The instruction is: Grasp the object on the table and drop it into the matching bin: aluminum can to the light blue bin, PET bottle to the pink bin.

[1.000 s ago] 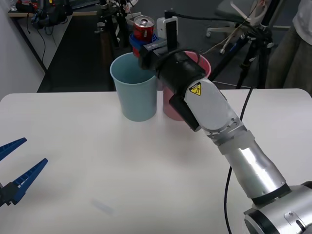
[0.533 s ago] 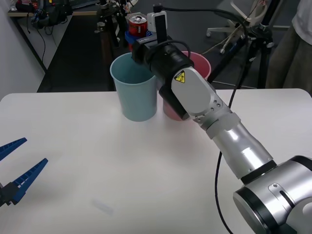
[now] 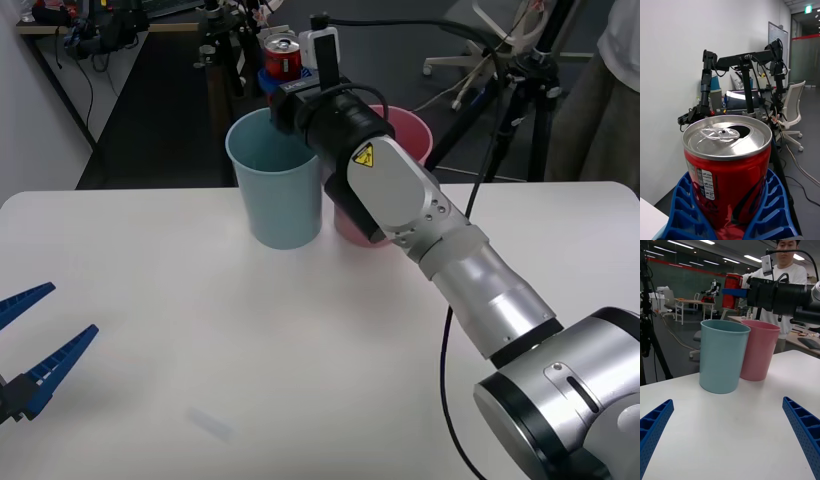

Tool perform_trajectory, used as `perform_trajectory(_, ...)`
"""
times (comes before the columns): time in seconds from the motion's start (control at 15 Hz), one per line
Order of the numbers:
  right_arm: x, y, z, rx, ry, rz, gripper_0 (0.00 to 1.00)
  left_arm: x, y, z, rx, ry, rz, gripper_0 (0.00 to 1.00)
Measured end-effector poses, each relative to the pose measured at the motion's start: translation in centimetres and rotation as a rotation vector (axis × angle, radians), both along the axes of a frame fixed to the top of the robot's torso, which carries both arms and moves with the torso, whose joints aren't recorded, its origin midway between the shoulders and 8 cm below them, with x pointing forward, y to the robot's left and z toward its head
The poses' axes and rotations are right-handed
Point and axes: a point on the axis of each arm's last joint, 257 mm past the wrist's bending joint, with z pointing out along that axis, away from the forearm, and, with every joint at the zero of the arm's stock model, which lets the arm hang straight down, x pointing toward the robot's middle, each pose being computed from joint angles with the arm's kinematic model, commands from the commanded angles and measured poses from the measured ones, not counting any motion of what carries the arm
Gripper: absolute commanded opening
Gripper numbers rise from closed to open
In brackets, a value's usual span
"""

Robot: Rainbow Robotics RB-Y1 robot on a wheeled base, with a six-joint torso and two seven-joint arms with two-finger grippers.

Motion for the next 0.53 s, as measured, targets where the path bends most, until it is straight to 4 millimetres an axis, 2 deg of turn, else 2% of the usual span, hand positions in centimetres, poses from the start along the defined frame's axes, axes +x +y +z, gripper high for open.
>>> perform_trajectory(0.07,-0.03,0.04,-0.07,-0.002,0.0,0.001,0.0,0.0,0.0,0.0,0.0,0.0,0.0,1.0)
perform_trajectory(0.13,-0.07,0.11,-0.12,-0.003,0.001,0.002,0.24,0.0,0.0,0.0,0.0,0.0,0.0,1.0)
perform_trajectory(0.2,-0.1,0.18,-0.15,-0.002,0.002,0.004,1.0,0.0,0.0,0.0,0.0,0.0,0.0,1.0)
perform_trajectory(0.53,-0.21,0.37,-0.1,0.0,-0.003,0.004,1.0,0.0,0.0,0.0,0.0,0.0,0.0,1.0)
